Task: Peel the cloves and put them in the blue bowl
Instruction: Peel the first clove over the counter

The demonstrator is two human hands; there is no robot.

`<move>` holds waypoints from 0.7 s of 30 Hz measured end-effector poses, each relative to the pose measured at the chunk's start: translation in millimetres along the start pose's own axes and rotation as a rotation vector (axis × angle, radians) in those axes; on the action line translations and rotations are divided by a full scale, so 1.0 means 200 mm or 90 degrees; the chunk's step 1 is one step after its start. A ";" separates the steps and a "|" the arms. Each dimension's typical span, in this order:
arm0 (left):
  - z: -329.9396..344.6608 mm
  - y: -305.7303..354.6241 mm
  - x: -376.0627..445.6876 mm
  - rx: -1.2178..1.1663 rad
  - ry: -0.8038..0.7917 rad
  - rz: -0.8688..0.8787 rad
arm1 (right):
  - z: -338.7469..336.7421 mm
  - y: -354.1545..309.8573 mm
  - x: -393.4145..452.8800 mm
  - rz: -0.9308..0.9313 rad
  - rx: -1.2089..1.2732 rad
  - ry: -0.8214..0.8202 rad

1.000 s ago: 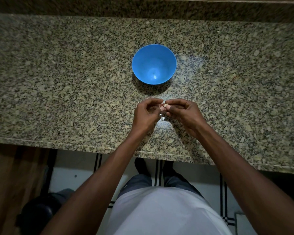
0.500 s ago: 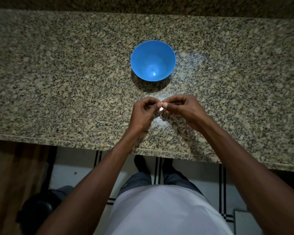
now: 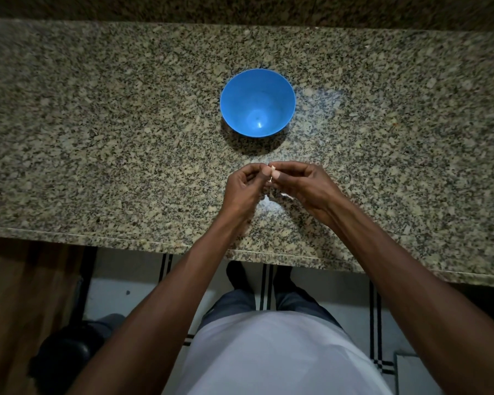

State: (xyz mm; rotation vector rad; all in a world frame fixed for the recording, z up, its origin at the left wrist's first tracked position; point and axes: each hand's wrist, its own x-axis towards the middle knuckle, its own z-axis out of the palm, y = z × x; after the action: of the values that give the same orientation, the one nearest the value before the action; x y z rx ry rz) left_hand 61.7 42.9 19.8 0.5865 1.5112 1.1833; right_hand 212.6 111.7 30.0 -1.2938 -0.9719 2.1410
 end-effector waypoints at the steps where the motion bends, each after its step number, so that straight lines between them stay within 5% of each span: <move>1: -0.01 0.00 0.00 0.028 -0.009 0.018 | 0.00 0.01 0.00 -0.009 -0.014 0.007; 8: -0.06 0.00 0.02 0.185 -0.014 0.097 | 0.00 0.01 -0.02 -0.134 -0.189 0.064; 21: -0.06 0.03 0.03 0.470 -0.005 0.342 | -0.02 0.05 -0.03 -0.159 -0.200 0.077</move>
State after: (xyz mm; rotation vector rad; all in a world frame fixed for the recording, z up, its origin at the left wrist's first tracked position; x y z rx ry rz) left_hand 48.2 45.5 22.5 1.5625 1.8376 0.9677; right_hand 218.2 102.5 24.8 -1.3434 -1.3795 1.7508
